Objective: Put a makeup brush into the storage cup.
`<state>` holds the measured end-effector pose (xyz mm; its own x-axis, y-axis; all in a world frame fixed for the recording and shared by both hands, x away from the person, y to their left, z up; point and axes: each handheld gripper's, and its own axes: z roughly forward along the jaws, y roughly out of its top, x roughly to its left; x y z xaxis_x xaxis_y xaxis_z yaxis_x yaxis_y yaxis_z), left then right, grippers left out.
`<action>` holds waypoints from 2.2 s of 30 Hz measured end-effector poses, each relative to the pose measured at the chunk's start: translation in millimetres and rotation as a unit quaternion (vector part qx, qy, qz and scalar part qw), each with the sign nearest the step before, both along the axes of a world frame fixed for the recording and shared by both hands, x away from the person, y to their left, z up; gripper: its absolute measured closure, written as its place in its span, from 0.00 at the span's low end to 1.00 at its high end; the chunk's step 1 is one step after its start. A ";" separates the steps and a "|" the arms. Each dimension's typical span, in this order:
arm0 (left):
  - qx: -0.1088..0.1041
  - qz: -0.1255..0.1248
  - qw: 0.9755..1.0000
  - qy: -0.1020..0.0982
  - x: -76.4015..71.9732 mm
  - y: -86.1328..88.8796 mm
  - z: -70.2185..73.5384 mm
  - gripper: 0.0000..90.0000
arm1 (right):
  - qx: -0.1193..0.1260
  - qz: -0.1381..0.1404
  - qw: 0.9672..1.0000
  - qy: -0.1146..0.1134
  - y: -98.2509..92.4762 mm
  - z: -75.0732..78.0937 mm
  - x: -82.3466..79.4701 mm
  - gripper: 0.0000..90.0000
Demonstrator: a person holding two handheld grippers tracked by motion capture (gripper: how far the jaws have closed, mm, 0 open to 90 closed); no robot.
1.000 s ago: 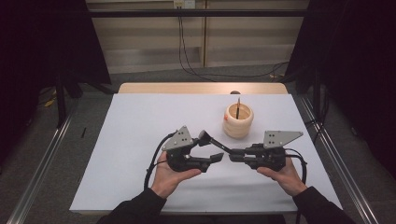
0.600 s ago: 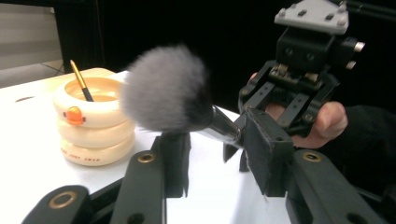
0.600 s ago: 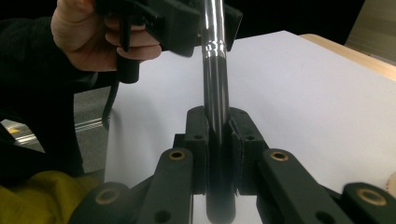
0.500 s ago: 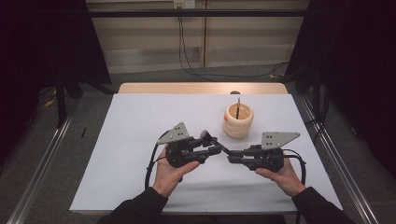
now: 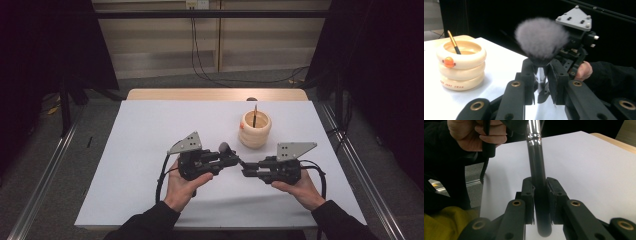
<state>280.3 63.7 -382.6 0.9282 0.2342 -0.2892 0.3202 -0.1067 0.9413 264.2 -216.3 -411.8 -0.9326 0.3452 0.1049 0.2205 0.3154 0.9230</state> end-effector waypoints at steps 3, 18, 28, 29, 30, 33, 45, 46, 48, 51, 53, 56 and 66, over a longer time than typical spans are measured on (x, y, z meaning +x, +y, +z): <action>-0.002 -0.003 1.000 -0.004 -1.5 -0.7 1.5 0.86 | 0.003 0.002 1.000 0.001 -0.1 -0.9 0.6 0.85; 0.021 0.008 1.000 -0.006 -3.3 0.9 11.9 0.86 | 0.027 -0.012 0.999 0.019 -2.1 2.6 0.8 0.39; 0.044 -0.001 0.999 0.005 3.0 8.1 21.7 0.86 | 0.033 -0.013 0.999 0.024 -2.2 7.0 -0.2 0.20; 0.051 -0.007 0.999 0.004 4.2 8.4 22.3 0.86 | 0.034 -0.011 0.999 0.025 -2.3 7.6 -0.4 0.19; 0.055 -0.005 0.998 0.002 4.6 8.4 22.6 0.86 | 0.034 -0.010 0.999 0.026 -2.4 8.0 -0.2 0.18; 0.064 -0.008 0.998 0.004 6.2 6.5 22.8 0.86 | 0.032 -0.013 0.999 0.029 -3.2 9.0 0.2 0.15; 0.131 -0.007 0.991 0.011 9.1 4.2 20.6 0.86 | 0.025 -0.002 0.999 0.035 -1.3 10.3 -0.1 0.22; 0.130 -0.010 0.991 0.013 9.3 3.4 19.5 0.86 | 0.024 -0.002 0.999 0.037 -0.8 10.2 -0.2 0.24; 0.138 -0.015 0.990 0.012 9.2 2.5 19.0 0.86 | 0.020 0.004 0.999 0.040 0.5 9.7 -0.3 0.29; 0.144 -0.016 0.989 0.012 7.3 -0.6 17.8 0.86 | 0.014 0.014 0.999 0.042 3.5 8.3 0.0 0.35; 0.153 -0.021 0.988 0.012 5.2 -3.4 17.3 0.86 | 0.011 0.021 0.999 0.046 5.0 7.5 -0.2 0.40; 0.153 -0.022 0.988 0.015 3.7 -6.8 15.9 0.86 | 0.006 0.027 0.998 0.049 6.4 6.3 -0.3 0.45; 0.155 -0.033 0.987 0.021 3.2 -10.6 13.0 0.86 | -0.008 0.035 0.998 0.050 12.6 3.3 0.1 0.61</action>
